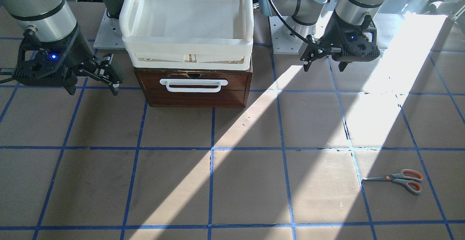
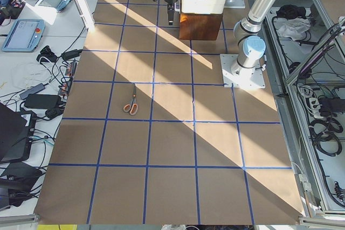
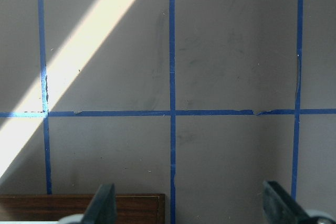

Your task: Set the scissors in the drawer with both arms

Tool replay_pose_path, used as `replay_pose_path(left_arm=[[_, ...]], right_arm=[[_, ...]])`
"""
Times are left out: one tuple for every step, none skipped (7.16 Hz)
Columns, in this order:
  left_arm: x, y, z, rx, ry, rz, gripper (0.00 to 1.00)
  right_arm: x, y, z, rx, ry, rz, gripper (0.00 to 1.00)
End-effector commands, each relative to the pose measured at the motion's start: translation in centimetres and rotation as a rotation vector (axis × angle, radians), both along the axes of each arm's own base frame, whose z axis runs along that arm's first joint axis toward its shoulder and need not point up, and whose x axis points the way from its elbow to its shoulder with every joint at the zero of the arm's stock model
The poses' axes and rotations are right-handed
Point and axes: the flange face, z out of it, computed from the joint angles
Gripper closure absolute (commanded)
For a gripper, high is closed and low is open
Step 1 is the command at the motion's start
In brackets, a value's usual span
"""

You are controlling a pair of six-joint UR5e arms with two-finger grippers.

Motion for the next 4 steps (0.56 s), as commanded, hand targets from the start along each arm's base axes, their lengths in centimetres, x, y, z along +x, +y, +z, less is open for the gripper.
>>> replay_pose_path(left_arm=[[0.0, -0.01, -0.22, 0.005, 0.0, 0.0, 0.0], [0.0, -0.05, -0.29, 0.006, 0.0, 0.002, 0.0], [-0.01, -0.09, -0.2, 0.003, 0.002, 0.0, 0.0], [0.14, -0.22, 0.02, 0.0, 0.002, 0.003, 0.0]], right_arm=[[-0.01, 1.02, 0.54, 0.021, 0.002, 0.001, 0.0], [0.0, 1.03, 0.54, 0.021, 0.0, 0.001, 0.0], [-0.06, 1.05, 0.52, 0.023, 0.006, 0.001, 0.0], [0.01, 1.06, 0.45, 0.024, -0.001, 0.001, 0.0]])
